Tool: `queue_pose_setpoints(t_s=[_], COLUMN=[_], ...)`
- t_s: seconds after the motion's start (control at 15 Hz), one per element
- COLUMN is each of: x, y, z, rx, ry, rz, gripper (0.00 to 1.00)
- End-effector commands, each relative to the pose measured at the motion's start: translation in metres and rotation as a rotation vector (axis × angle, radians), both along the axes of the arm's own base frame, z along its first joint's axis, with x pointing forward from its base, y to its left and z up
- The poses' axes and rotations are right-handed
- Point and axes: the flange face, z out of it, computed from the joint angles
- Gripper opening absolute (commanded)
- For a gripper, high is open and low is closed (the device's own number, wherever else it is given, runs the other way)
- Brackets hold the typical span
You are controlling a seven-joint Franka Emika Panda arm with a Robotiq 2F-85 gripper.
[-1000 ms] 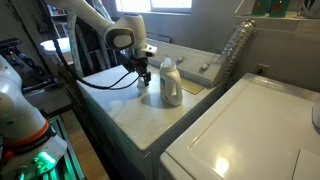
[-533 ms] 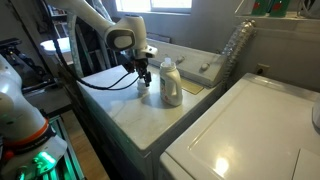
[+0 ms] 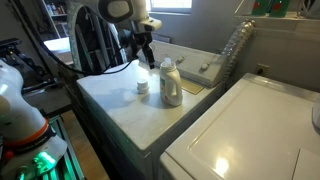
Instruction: Pick up the lid of the detergent and put it on the drying machine
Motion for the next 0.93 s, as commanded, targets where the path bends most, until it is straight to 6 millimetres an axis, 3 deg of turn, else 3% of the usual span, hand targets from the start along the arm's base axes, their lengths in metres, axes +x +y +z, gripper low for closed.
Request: queue_pose_setpoints(t_s=[0.0,0.13,0.4,0.47,0.87], x=[-0.022,-0.024,-0.021,-0.025,-0.023], y=[-0.036,-0.058,-0.086,-0.076,-0.075], z=[0.077,0.103,0.119,0.121,0.121], rx=[-0.074,-0.128,-0.196,-0.169,-0.172], ry=[-0.013,-0.017,-0.023,-0.048,-0.047], rz=[-0.121,-0.161,-0.195,-0.167,-0.162], gripper=[1.0,1.0,1.0,1.0,1.0])
